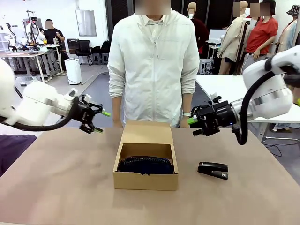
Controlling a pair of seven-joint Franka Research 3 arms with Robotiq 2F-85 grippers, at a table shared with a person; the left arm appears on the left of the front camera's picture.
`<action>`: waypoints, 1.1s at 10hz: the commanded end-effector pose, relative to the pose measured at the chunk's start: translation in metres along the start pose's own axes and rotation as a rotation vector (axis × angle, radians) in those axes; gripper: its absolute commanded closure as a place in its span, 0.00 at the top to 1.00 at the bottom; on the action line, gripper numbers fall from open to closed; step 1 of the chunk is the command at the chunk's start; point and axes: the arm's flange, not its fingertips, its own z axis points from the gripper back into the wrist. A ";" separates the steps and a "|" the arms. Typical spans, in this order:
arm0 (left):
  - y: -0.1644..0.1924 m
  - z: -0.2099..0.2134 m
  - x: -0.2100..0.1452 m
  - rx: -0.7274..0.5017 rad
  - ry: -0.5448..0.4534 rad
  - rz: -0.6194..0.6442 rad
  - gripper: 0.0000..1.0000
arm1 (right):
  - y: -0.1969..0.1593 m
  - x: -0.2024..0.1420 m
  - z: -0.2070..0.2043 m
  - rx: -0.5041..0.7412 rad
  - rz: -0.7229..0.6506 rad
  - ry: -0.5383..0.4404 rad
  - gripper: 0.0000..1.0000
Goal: Pack the items into the box.
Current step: Close the Mailer Box.
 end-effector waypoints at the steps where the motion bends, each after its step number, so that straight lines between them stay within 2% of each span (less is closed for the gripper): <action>1: 0.005 -0.008 0.045 -0.064 0.031 0.060 1.00 | -0.013 0.030 -0.012 0.033 -0.047 -0.013 1.00; 3: 0.033 -0.050 0.072 -0.109 0.149 0.118 1.00 | -0.043 0.049 -0.037 0.022 -0.145 0.018 1.00; 4: 0.040 -0.065 0.081 -0.162 0.151 0.096 1.00 | -0.057 0.059 -0.050 -0.004 -0.193 -0.025 1.00; 5: 0.042 -0.080 0.085 -0.220 0.164 0.049 1.00 | -0.071 0.069 -0.065 -0.013 -0.222 -0.042 1.00; 6: 0.044 -0.091 0.087 -0.260 0.221 0.002 1.00 | -0.083 0.078 -0.077 0.018 -0.246 -0.070 1.00; 7: 0.045 -0.097 0.088 -0.263 0.247 -0.051 1.00 | -0.093 0.084 -0.085 0.087 -0.278 -0.115 1.00; 8: 0.046 -0.104 0.088 -0.310 0.257 -0.104 1.00 | -0.104 0.093 -0.097 0.102 -0.334 -0.133 1.00; 11: 0.044 -0.107 0.085 -0.379 0.347 -0.193 1.00 | -0.123 0.107 -0.119 0.106 -0.393 -0.117 1.00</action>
